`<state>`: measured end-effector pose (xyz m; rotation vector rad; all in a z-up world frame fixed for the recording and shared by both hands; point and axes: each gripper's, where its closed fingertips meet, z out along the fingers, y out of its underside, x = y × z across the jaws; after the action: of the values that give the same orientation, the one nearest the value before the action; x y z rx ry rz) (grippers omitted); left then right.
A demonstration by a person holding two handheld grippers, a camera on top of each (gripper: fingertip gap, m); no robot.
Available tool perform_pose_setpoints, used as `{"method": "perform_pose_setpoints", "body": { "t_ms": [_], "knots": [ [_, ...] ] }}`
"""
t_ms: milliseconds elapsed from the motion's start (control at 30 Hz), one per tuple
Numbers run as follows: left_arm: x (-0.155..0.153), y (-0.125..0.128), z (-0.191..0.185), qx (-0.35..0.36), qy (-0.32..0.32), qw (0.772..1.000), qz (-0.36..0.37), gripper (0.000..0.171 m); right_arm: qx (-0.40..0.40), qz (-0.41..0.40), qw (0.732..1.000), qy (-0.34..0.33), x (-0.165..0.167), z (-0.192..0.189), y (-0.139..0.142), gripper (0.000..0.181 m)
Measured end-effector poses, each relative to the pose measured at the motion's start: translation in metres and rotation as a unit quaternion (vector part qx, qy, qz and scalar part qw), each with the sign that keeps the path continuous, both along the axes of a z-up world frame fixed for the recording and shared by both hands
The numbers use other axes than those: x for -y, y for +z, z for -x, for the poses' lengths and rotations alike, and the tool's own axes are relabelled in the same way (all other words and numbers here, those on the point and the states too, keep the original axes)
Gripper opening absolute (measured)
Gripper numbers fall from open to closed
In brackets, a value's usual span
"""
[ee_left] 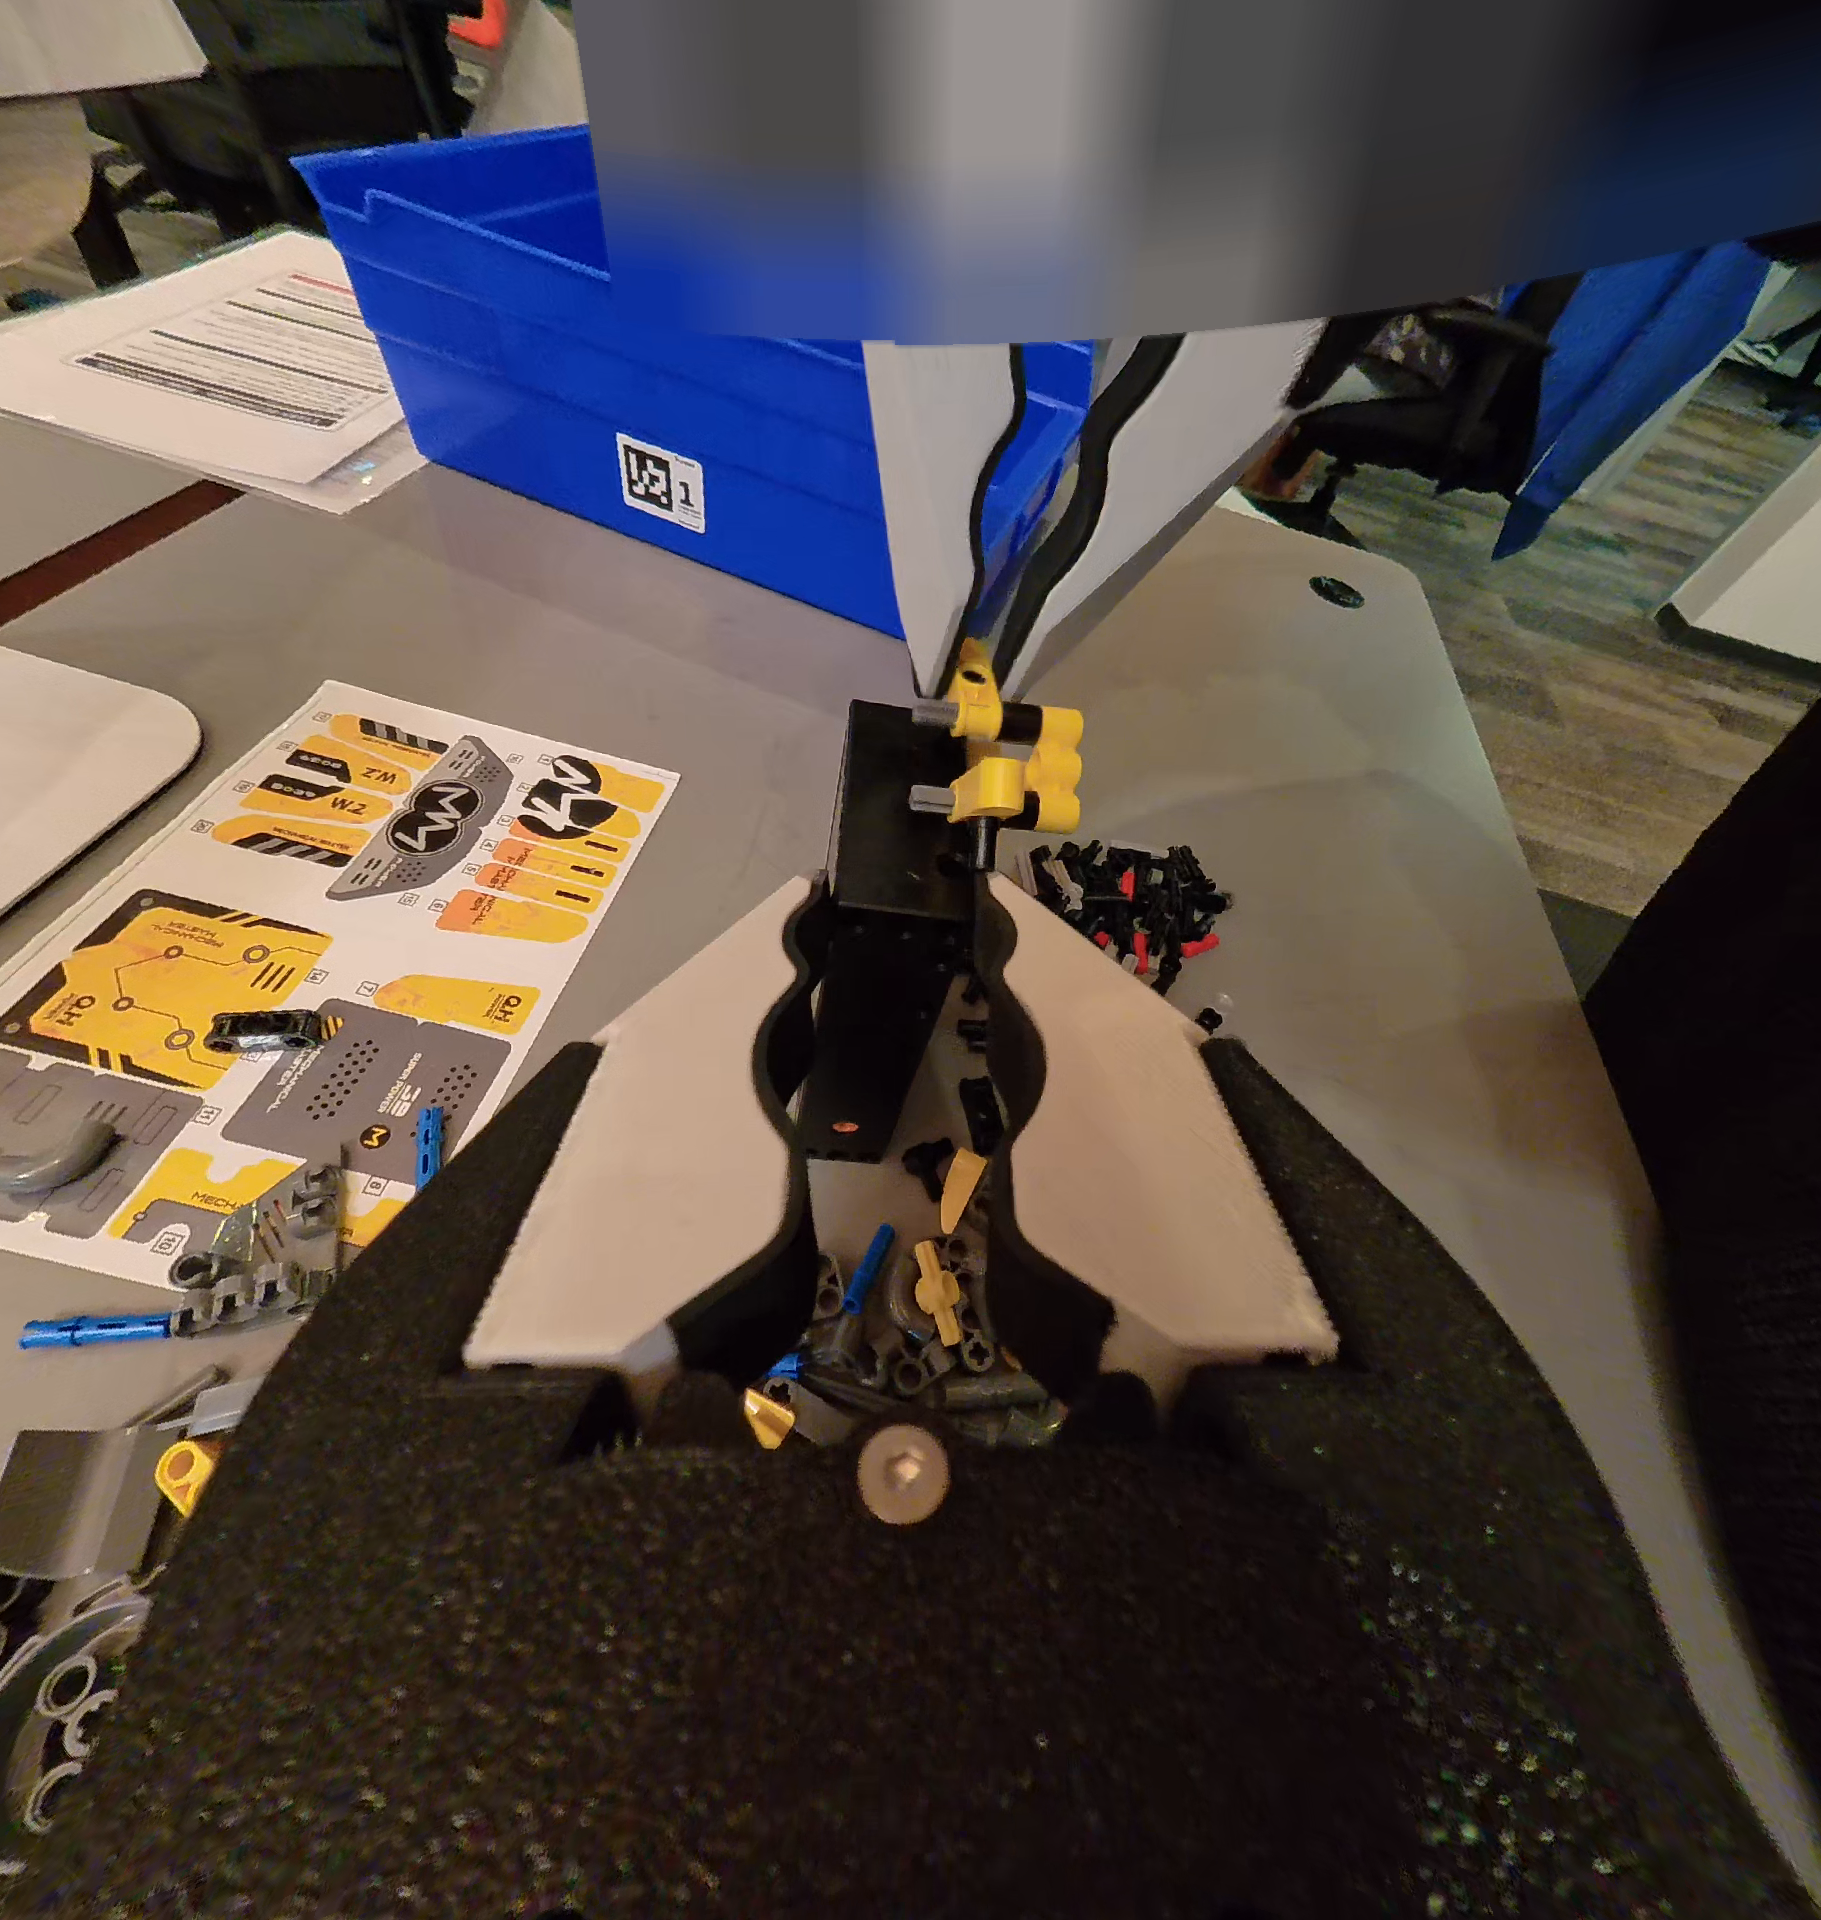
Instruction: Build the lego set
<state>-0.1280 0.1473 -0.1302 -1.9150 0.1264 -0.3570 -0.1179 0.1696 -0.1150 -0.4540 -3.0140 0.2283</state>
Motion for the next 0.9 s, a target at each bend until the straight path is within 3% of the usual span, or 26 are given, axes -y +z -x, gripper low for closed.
{"method": "perform_pose_setpoints", "body": {
  "t_ms": [567, 900],
  "knots": [
    [-0.0003, -0.0001, -0.0008, -0.004, 0.002, 1.000, -0.004, 0.026, 0.049, 0.072, 0.996, -0.021, -0.0013, -0.0009, -0.0039, 0.007],
    [-0.0007, 0.0000, -0.0005, -0.004, 0.005, 1.000, -0.004, 0.026, 0.050, 0.010, 0.999, -0.002, -0.0018, -0.0006, -0.0054, 0.007]
  ]
}}
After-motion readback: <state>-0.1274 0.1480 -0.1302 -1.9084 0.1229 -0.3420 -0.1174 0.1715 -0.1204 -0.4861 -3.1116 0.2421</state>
